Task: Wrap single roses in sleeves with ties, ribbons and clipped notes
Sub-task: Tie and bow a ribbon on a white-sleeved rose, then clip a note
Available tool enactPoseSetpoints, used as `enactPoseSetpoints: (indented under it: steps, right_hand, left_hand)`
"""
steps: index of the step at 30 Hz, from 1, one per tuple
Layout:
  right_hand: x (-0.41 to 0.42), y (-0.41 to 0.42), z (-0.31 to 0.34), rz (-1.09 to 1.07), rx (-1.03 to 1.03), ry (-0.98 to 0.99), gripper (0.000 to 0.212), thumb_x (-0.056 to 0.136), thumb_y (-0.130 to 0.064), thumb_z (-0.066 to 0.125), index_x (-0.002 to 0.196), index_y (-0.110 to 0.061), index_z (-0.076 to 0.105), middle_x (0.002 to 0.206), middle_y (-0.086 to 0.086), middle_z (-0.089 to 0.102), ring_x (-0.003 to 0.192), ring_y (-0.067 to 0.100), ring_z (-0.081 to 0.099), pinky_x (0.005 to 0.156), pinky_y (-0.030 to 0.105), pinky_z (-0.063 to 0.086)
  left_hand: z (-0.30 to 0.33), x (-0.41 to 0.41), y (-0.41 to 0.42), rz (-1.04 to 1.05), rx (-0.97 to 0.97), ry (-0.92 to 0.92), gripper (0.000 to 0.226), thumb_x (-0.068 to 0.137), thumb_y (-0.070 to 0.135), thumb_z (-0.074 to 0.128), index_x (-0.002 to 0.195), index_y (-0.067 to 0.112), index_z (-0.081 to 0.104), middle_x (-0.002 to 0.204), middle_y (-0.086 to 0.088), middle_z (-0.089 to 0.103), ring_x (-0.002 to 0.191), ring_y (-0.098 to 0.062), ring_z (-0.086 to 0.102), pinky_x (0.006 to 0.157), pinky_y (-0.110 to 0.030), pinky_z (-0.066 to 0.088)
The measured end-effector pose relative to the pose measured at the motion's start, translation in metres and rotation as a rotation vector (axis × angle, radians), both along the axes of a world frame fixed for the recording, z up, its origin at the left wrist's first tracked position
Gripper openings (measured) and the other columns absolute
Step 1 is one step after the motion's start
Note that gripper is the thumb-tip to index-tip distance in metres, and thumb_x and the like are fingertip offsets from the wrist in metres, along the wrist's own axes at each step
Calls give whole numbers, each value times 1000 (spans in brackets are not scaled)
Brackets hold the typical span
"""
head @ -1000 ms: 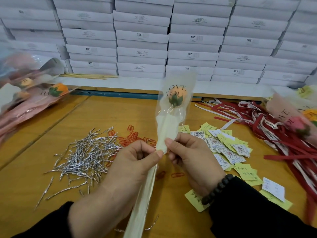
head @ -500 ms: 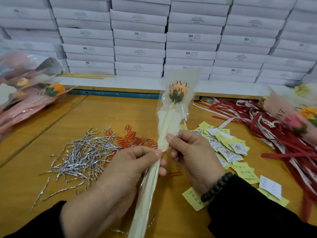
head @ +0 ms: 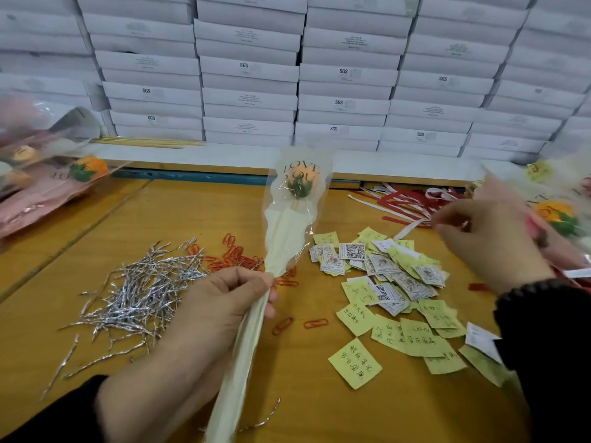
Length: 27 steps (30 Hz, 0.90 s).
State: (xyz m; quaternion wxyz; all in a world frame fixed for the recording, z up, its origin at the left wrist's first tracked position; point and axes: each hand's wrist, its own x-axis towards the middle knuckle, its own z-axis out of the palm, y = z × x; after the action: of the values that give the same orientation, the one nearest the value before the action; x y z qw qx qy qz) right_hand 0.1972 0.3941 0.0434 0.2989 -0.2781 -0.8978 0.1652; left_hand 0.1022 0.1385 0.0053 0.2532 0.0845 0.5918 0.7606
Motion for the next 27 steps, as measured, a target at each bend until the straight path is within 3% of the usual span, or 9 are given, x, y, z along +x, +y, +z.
enactPoseSetpoints:
  steps: [3, 6, 10, 13, 16, 19, 22, 24, 27]
  right_hand:
    - [16, 35, -12, -229, 166, -68, 16, 82, -1, 59, 91, -7, 71, 96, 16, 69, 75, 25, 55, 75, 32, 45]
    - [24, 56, -24, -352, 199, -244, 17, 77, 0, 63, 92, -4, 69, 100, 22, 64, 88, 36, 58, 81, 47, 51]
    - [27, 64, -36, -440, 235, -404, 19, 76, -8, 68, 94, -8, 71, 99, 20, 65, 92, 35, 58, 82, 42, 49]
    - [26, 65, -40, -470, 194, -391, 9, 77, -5, 66, 83, -9, 71, 93, 20, 65, 87, 36, 58, 80, 43, 49]
    - [27, 67, -40, -456, 187, -282, 8, 77, -5, 66, 71, -10, 67, 82, 18, 65, 77, 34, 57, 76, 45, 50]
    - [25, 65, -37, -358, 200, -97, 12, 79, -9, 65, 68, -12, 65, 75, 13, 64, 68, 27, 52, 68, 38, 48]
    - [19, 54, -27, -217, -24, 146, 21, 84, -13, 62, 66, -22, 58, 68, -3, 58, 60, 11, 49, 59, 25, 37]
    - [14, 45, -16, -132, -172, 327, 23, 86, -15, 62, 66, -24, 56, 64, -7, 60, 58, 5, 55, 58, 23, 41]
    - [8, 22, 4, 70, -458, 589, 20, 88, -13, 60, 71, -21, 59, 54, -6, 63, 42, 1, 55, 41, 14, 45]
  left_hand:
    - [-1, -3, -1, 10, -17, -16, 14, 71, 13, 64, 78, 1, 61, 54, -8, 61, 37, -8, 51, 35, -12, 39]
    - [-3, -5, -1, 14, -22, -15, 12, 74, 13, 64, 78, 2, 62, 57, -7, 63, 39, -8, 53, 36, -13, 41]
    - [-2, -4, -1, 12, -28, -7, 17, 69, 16, 64, 78, 2, 62, 56, -7, 63, 40, -8, 54, 37, -13, 41]
    - [-1, -4, -1, 9, -39, -10, 15, 70, 16, 63, 78, 3, 62, 55, -7, 63, 38, -8, 53, 34, -14, 40]
    - [-1, -3, -1, 9, -34, -8, 18, 66, 17, 64, 77, 3, 63, 55, -7, 63, 39, -7, 53, 34, -14, 39]
    - [-1, -3, -1, 15, -40, -1, 19, 65, 19, 64, 77, 4, 63, 56, -6, 63, 39, -7, 53, 34, -15, 39]
    - [-1, -4, -2, 5, -42, 0, 18, 69, 19, 64, 79, 4, 63, 55, -5, 62, 39, -7, 53, 34, -15, 39]
    - [-2, -5, -2, 7, -32, 0, 13, 75, 16, 63, 80, 4, 63, 57, -5, 63, 41, -7, 54, 36, -16, 42]
    - [-4, -7, -2, 15, -11, 4, 10, 80, 12, 62, 82, 3, 63, 60, -6, 65, 44, -7, 56, 40, -13, 44]
